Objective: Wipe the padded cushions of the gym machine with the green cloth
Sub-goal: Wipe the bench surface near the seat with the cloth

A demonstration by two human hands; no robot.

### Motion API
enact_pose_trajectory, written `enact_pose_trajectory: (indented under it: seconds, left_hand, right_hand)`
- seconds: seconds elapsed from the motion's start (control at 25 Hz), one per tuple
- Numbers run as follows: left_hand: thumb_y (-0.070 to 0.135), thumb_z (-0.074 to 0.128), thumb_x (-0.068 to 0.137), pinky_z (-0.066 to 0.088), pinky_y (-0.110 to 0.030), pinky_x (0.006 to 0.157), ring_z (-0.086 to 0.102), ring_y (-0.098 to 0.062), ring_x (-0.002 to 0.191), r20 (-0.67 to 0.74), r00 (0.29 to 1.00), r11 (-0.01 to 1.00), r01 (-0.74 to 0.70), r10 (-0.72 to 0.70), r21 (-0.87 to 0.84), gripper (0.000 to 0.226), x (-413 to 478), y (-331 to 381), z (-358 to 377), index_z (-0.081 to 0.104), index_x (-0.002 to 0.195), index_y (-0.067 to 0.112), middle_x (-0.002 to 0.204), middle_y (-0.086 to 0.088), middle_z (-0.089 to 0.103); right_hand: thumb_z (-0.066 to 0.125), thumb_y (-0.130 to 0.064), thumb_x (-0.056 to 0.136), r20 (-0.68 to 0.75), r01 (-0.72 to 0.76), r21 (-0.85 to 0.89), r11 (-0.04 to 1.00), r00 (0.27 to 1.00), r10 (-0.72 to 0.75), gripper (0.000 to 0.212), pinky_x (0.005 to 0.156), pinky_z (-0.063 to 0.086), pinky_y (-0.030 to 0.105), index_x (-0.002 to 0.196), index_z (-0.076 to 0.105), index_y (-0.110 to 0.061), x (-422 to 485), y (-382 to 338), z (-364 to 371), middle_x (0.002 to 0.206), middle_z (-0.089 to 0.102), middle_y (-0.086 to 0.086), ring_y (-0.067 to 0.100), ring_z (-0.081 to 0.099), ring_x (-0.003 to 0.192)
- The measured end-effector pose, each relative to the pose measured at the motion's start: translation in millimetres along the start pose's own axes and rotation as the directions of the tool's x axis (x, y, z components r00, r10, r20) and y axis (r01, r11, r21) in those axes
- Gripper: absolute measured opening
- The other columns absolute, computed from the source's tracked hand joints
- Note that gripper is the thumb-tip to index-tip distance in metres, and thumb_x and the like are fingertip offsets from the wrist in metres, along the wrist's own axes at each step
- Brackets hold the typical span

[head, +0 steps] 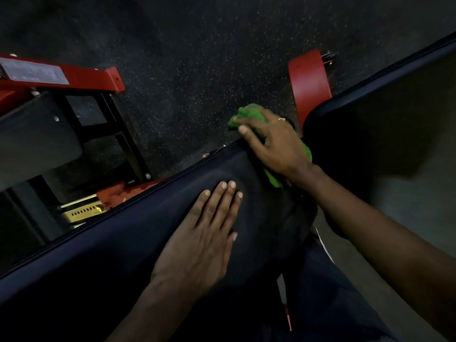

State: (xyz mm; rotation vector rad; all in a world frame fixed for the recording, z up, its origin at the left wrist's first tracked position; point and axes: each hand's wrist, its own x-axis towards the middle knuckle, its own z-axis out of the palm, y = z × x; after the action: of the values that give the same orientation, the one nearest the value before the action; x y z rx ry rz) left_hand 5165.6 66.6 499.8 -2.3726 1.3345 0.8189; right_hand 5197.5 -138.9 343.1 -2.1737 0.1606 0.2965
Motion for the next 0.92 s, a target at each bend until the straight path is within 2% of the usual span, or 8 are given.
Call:
enact_pose_trajectory:
  seconds: [0.08, 0.12, 0.28, 0.4, 0.52, 0.64, 0.76, 0.92]
  left_hand:
    - [0.037, 0.021, 0.102, -0.004, -0.047, 0.126, 0.0, -0.034, 0.155, 0.021, 1.0, 1.0, -0.008, 0.007, 0.019, 0.067, -1.8, 1.0, 0.2, 0.012, 0.158, 0.0, 0.166, -0.024, 0.002]
    - [0.037, 0.022, 0.102, -0.004, -0.047, 0.126, 0.0, -0.034, 0.155, 0.024, 1.0, 1.0, -0.008, 0.008, 0.021, 0.068, -2.3, 1.0, 0.2, 0.013, 0.158, 0.0, 0.166, -0.023, 0.002]
    - [0.038, 0.03, 0.1, 0.005, -0.046, 0.125, 0.021, -0.034, 0.151, 0.027, 1.0, 1.0, -0.014, 0.014, -0.001, 0.065, 3.7, 0.2, -5.6, 0.032, 0.154, 0.0, 0.161, -0.023, 0.029]
    - [0.038, 0.033, 0.099, 0.019, -0.043, 0.122, 0.035, -0.03, 0.146, 0.065, 0.998, 0.997, 0.011, -0.006, -0.077, 0.061, -17.5, -1.5, -16.3, 0.046, 0.148, 0.003, 0.155, -0.018, 0.043]
    - [0.037, 0.036, 0.097, 0.021, -0.043, 0.12, 0.032, -0.028, 0.148, 0.054, 0.998, 0.997, 0.023, -0.019, -0.075, 0.063, -70.7, -10.3, -21.2, 0.042, 0.15, 0.006, 0.16, -0.015, 0.034]
    - [0.036, 0.034, 0.098, 0.013, -0.044, 0.123, 0.022, -0.031, 0.152, 0.071, 0.997, 1.0, 0.004, -0.004, -0.009, 0.065, -94.7, -13.2, -18.3, 0.03, 0.156, 0.005, 0.165, -0.017, 0.021]
    - [0.036, 0.034, 0.099, 0.007, -0.045, 0.124, 0.019, -0.033, 0.153, 0.074, 0.997, 1.0, -0.002, 0.001, 0.011, 0.068, -86.7, -11.1, -18.1, 0.024, 0.157, 0.003, 0.166, -0.019, 0.016]
    - [0.037, 0.037, 0.098, 0.008, -0.044, 0.123, 0.024, -0.033, 0.151, 0.071, 0.997, 1.0, 0.024, -0.023, -0.008, 0.068, -87.1, -11.3, -19.7, 0.029, 0.155, 0.002, 0.163, -0.02, 0.026]
  right_hand:
    - [0.043, -0.045, 0.106, -0.066, -0.161, 0.018, 0.987, 0.985, 0.162, 0.036, 0.108, 0.045, 0.037, 0.124, 0.071, -0.03, 6.3, 8.8, -2.0, 0.14, 0.06, -0.006, 0.014, 0.054, 0.133]
    - [0.044, -0.044, 0.106, -0.08, -0.139, 0.003, 0.99, 0.987, 0.139, 0.037, 0.105, 0.047, 0.037, 0.121, 0.073, -0.027, 5.5, 0.4, 0.3, 0.136, 0.064, -0.005, 0.015, 0.058, 0.128]
    - [0.043, -0.05, 0.102, 0.049, 0.262, 0.033, 0.964, 0.963, -0.264, 0.041, 0.104, 0.047, 0.034, 0.118, 0.074, -0.028, -4.0, -75.1, 10.4, 0.132, 0.068, -0.002, 0.019, 0.061, 0.126]
    - [0.046, -0.05, 0.102, 0.122, 0.403, -0.007, 0.915, 0.909, -0.4, 0.035, 0.1, 0.042, 0.028, 0.119, 0.072, -0.034, -5.1, -86.6, 5.3, 0.138, 0.063, -0.004, 0.017, 0.058, 0.128]
    - [0.044, -0.049, 0.104, 0.087, 0.234, -0.027, 0.972, 0.969, -0.231, 0.038, 0.105, 0.047, 0.037, 0.122, 0.071, -0.03, -0.4, -44.4, 3.1, 0.138, 0.063, -0.004, 0.018, 0.056, 0.131]
    - [0.043, -0.052, 0.103, -0.006, -0.038, -0.082, 0.996, 0.999, 0.038, 0.042, 0.094, 0.052, 0.037, 0.12, 0.073, -0.029, 2.4, -30.5, -0.3, 0.13, 0.066, -0.003, 0.023, 0.065, 0.115]
    - [0.044, -0.053, 0.101, 0.063, 0.16, 0.006, 0.987, 0.985, -0.16, 0.042, 0.086, 0.053, 0.033, 0.115, 0.075, -0.029, 3.7, -92.1, 2.9, 0.122, 0.07, -0.004, 0.021, 0.068, 0.107]
    - [0.05, -0.051, 0.101, 0.138, 0.452, 0.091, 0.887, 0.877, -0.461, 0.033, 0.083, 0.047, 0.026, 0.116, 0.074, -0.033, -6.2, -176.7, 14.5, 0.125, 0.068, -0.007, 0.015, 0.068, 0.104]
